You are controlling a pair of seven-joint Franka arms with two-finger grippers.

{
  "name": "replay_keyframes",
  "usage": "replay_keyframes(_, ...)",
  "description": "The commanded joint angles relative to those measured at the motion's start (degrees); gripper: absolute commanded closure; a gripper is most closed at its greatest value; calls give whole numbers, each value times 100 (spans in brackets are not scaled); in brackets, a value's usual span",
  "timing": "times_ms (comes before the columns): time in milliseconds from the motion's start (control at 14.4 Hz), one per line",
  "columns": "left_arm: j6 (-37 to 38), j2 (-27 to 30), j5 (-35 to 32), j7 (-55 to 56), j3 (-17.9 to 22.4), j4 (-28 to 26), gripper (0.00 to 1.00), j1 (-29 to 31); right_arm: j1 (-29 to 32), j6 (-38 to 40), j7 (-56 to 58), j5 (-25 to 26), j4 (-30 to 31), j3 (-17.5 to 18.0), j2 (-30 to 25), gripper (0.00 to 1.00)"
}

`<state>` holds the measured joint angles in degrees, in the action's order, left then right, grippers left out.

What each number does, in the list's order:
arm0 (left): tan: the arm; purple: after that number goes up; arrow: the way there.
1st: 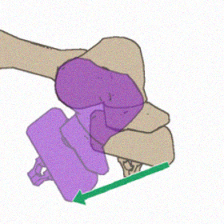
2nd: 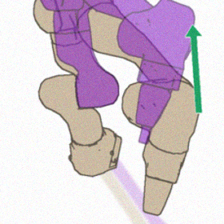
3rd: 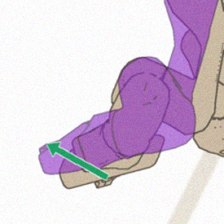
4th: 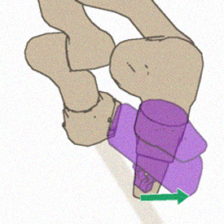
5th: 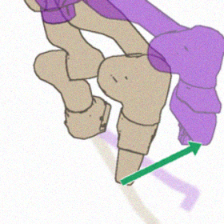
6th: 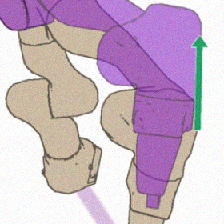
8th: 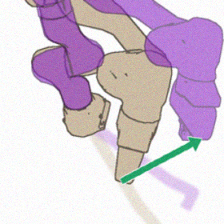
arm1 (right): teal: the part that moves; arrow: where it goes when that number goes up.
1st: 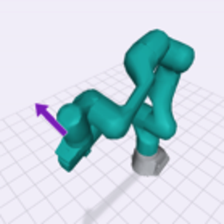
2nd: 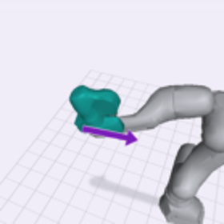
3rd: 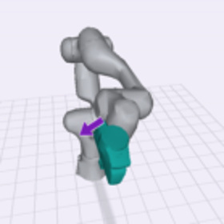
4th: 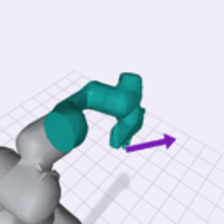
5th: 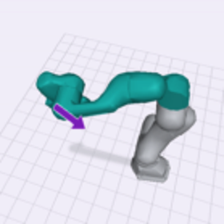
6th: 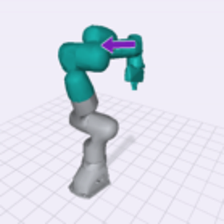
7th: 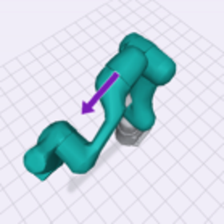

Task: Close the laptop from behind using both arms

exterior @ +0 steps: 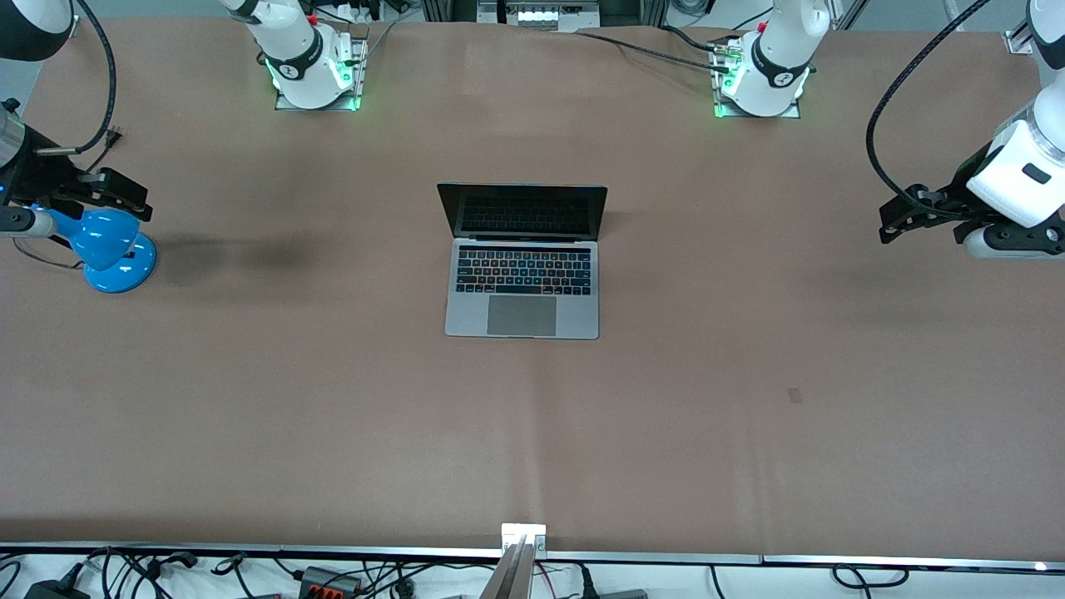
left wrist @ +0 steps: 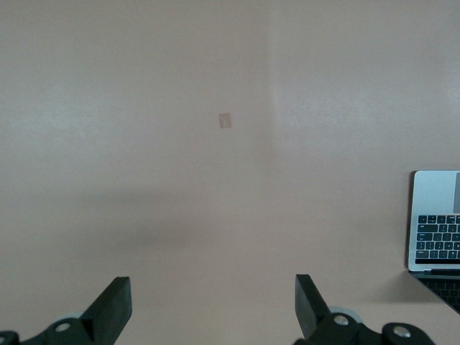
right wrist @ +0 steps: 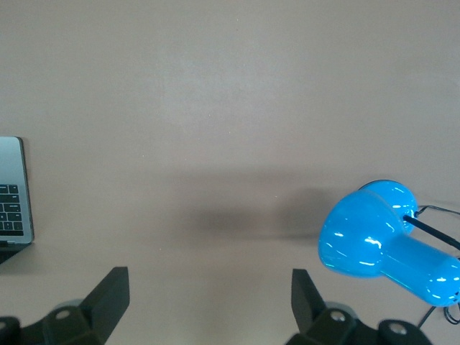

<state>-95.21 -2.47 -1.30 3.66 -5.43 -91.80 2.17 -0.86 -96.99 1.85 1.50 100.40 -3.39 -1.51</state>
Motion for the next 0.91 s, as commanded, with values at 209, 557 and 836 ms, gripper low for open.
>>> replay_keyframes(209,126,27,-107,21,-20,75,0,-15,7,101,-71,-18,85,5,-174,0)
replay_keyframes(557,126,27,-107,12,-11,75,0,-15,-20,171,-80,-36,85,23,-139,0)
replay_keyframes(836,126,27,-107,12,-11,75,0,-15,-28,180,-80,-45,112,32,-130,0)
